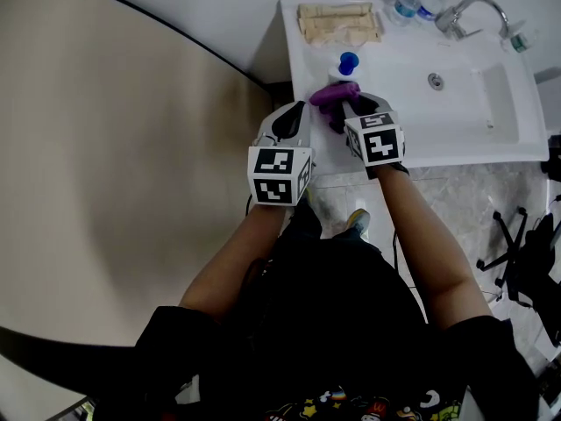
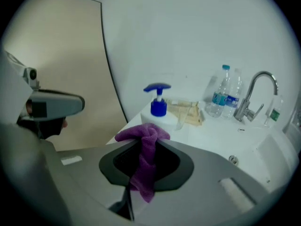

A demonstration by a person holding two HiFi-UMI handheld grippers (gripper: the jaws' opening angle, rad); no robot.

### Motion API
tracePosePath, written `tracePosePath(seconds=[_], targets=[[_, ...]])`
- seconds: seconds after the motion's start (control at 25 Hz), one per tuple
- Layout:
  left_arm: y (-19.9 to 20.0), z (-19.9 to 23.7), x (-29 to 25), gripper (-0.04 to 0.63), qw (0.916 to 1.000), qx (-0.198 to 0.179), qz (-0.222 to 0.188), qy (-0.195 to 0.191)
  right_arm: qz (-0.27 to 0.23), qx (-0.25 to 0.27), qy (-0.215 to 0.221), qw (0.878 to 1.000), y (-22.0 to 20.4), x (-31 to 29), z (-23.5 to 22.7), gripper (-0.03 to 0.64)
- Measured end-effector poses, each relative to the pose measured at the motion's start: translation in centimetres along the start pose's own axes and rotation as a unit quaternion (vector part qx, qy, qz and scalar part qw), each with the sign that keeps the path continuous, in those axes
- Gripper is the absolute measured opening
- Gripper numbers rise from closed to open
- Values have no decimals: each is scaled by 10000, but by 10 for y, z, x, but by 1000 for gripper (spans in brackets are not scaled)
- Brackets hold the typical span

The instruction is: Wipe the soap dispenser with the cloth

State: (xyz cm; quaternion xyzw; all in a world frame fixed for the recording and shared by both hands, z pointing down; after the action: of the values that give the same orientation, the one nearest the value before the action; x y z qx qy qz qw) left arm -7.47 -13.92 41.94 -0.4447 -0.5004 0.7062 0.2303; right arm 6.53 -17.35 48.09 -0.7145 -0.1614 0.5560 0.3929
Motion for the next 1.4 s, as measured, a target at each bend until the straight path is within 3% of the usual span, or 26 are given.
tracePosePath(seconds=[0.36,0.92,1.28,1.4], targets=[[6,-16,10,2,9999,-110,-19,83,-860,96,-4,9963,51,41,-13,87],[2,-7,13,0,9997,-169,112,136,-218,311,351,9987,12,-8,7,89],[-12,10,8,0,9992,-245,323,-30,236,215,275,9991,-19,-43,12,89],[-11,13,3,2,9991,-258,319,-124,103,48,237,9997,-13,-33,11,89]])
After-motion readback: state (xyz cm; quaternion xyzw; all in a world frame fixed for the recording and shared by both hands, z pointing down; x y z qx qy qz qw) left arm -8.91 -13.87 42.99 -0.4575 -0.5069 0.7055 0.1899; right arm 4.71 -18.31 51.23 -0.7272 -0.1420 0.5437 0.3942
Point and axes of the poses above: the fingertips, and each gripper's own axes: x backward along the fingers, z to its left, y out of its top, the point moved 5 cm from there along x, backward along the fingers, and after that the axes turned 4 degrees about -x, right-handed, at the moved point
